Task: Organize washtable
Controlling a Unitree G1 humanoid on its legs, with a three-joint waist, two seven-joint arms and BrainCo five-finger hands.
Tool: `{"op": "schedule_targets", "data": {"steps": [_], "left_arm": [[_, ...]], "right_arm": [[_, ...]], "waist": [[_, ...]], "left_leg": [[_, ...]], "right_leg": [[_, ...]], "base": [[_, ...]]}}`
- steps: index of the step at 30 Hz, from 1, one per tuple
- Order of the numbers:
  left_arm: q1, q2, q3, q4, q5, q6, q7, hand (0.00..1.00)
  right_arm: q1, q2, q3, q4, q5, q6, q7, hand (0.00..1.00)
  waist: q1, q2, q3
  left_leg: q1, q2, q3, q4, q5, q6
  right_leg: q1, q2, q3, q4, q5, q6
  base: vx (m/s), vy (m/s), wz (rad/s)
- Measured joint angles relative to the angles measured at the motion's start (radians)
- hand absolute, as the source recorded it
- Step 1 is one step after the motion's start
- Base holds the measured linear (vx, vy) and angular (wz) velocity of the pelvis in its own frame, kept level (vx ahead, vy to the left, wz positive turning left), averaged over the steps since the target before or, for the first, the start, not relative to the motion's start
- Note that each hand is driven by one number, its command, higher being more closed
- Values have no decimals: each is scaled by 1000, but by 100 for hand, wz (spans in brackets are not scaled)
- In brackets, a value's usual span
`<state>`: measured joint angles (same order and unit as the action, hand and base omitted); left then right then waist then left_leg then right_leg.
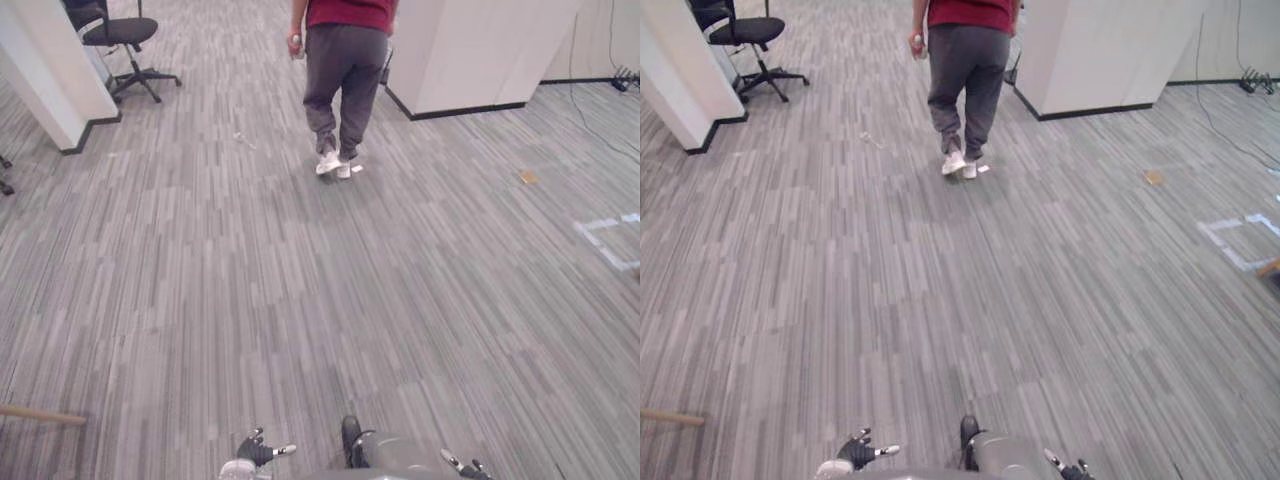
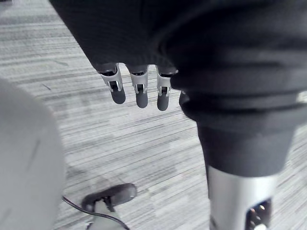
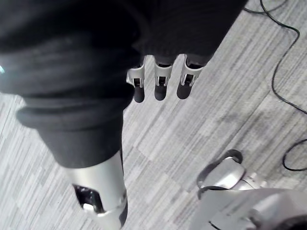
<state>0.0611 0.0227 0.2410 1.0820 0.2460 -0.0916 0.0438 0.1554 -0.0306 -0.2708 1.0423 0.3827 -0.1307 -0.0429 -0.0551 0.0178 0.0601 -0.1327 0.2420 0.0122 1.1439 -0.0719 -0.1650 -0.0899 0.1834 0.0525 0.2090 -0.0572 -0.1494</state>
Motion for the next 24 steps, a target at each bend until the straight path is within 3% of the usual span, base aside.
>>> {"op": "schedule_targets", "data": {"steps": [2, 3, 5, 6, 7, 8, 9, 10, 12, 13, 14, 15, 16, 17, 18, 20, 21, 22, 24], "left_arm": [[-1, 11, -19, -14, 0, -10, 5, 0], [-5, 10, -37, -22, -3, -23, 9, 0], [-5, 5, -44, -30, 0, -30, 18, 0], [-4, -1, -43, -32, 0, -32, 24, 0], [-1, -8, -40, -35, -1, -31, 25, 0], [-3, -9, -41, -39, -1, -30, 24, 0], [-7, -7, -43, -40, -1, -28, 24, 0], [-7, -4, -41, -40, -1, -26, 26, 0], [-8, 1, -42, -36, -1, -20, 24, 0], [-8, 6, -42, -29, -1, -18, 24, 0], [-8, 16, -55, -11, -1, -12, 24, 0], [-7, 25, -68, -4, 0, -10, 24, 0], [-8, 44, -101, 11, 0, -4, 24, 0], [-11, 59, -137, 19, 0, 0, 24, 0], [-12, 64, -158, 25, 0, 1, 24, 0], [-20, 91, -204, 34, 0, 1, 25, 0], [-28, 99, -214, 42, 0, 1, 25, 0], [-37, 98, -216, 56, 0, 1, 27, 0], [-33, 89, -209, 60, -1, 2, 28, 0]], "right_arm": [[-22, 5, 34, -9, 0, -8, -1, 0], [-42, 3, 39, -4, 0, -13, -1, 0], [-65, 13, 50, -18, 0, -23, -1, 0], [-66, 9, 60, -18, 0, -22, -2, 0], [-66, 4, 67, -16, -1, -22, -2, 0], [-65, -2, 68, -11, -3, -22, -3, 0], [-64, -8, 80, -1, -11, -18, -8, 0], [-64, -2, 84, -1, -18, -18, -11, 0], [-38, 9, 90, 12, -42, -16, -18, 0], [-31, 9, 93, 13, -42, -16, -18, 0], [-23, 10, 91, 31, -41, -16, -17, 0], [-25, 12, 90, 39, -42, -15, -14, 0], [-29, 12, 80, 54, -43, -14, -7, 0], [-33, 12, 75, 57, -46, -14, 0, 0], [-33, 12, 74, 55, -51, -14, 2, 0], [-33, 12, 76, 58, -67, -14, 5, 0], [-39, 10, 75, 64, -71, -14, 5, 0], [-45, 8, 74, 71, -71, -15, 4, 0], [-48, 2, 73, 71, -71, -18, 2, 0]], "waist": [[14, -11, 9], [24, -13, 12], [30, -4, 14], [31, 1, 13], [33, 15, 12], [40, 17, 11], [46, 12, 5], [47, 10, 1], [40, -25, -14], [42, -29, -17], [40, -42, -25], [38, -52, -31], [25, -68, -37], [7, -68, -34], [5, -66, -31], [9, -84, -33], [11, -89, -30], [8, -86, -29], [-4, -77, -23]], "left_leg": [[-80, 2, 54, -20, -63, 48], [-113, -1, 100, -117, -115, 57], [-159, -8, 154, -351, -137, 79], [-167, -38, 144, -624, -118, 70], [-174, -55, 103, -862, -45, 53], [-181, -58, 83, -885, 3, 34], [-187, -83, 70, -890, 77, 67], [-186, -99, 76, -890, 96, 96], [-163, -145, 119, -844, 57, 192], [-142, -155, 131, -858, 50, 201], [-69, -193, 148, -914, 38, 216], [-44, -213, 153, -937, 32, 224], [2, -252, 151, -964, 15, 240], [39, -275, 139, -970, -1, 250], [57, -281, 135, -969, -12, 254], [103, -299, 126, -973, -33, 260], [137, -304, 117, -998, -36, 261], [166, -301, 104, -1023, -36, 262], [215, -282, 83, -1058, -37, 263]], "right_leg": [[85, -9, 44, -30, -1, -1], [125, -21, 78, -47, -2, 0], [170, -40, 120, -88, -28, 13], [186, -51, 142, -109, -41, 20], [195, -51, 152, -128, -53, 23], [196, -52, 165, -132, -61, 30], [196, -66, 191, -124, -87, 44], [200, -81, 199, -116, -103, 50], [190, -131, 223, -33, -130, 62], [184, -138, 231, 7, -131, 64], [143, -146, 245, 173, -147, 99], [112, -150, 252, 266, -156, 158], [53, -151, 264, 449, -148, 313], [-1, -151, 267, 608, -86, 424], [-25, -149, 261, 678, -54, 426], [-109, -169, 200, 835, -56, 419], [-156, -197, 143, 857, -85, 382], [-192, -219, 91, 816, -132, 302], [-196, -212, 68, 643, -176, 227]], "base": [[358, 72, -64], [250, 151, -73], [226, 220, -57], [247, 318, -31], [207, 279, -34], [242, 249, -43], [326, 247, -40], [513, 355, -37], [487, 307, -25], [418, 284, -18], [332, 229, -6], [488, 326, 10], [453, 270, 35], [434, 241, 42], [265, 114, 33], [278, 106, 17], [349, 121, 22], [277, 82, 22], [241, 8, 35]]}}
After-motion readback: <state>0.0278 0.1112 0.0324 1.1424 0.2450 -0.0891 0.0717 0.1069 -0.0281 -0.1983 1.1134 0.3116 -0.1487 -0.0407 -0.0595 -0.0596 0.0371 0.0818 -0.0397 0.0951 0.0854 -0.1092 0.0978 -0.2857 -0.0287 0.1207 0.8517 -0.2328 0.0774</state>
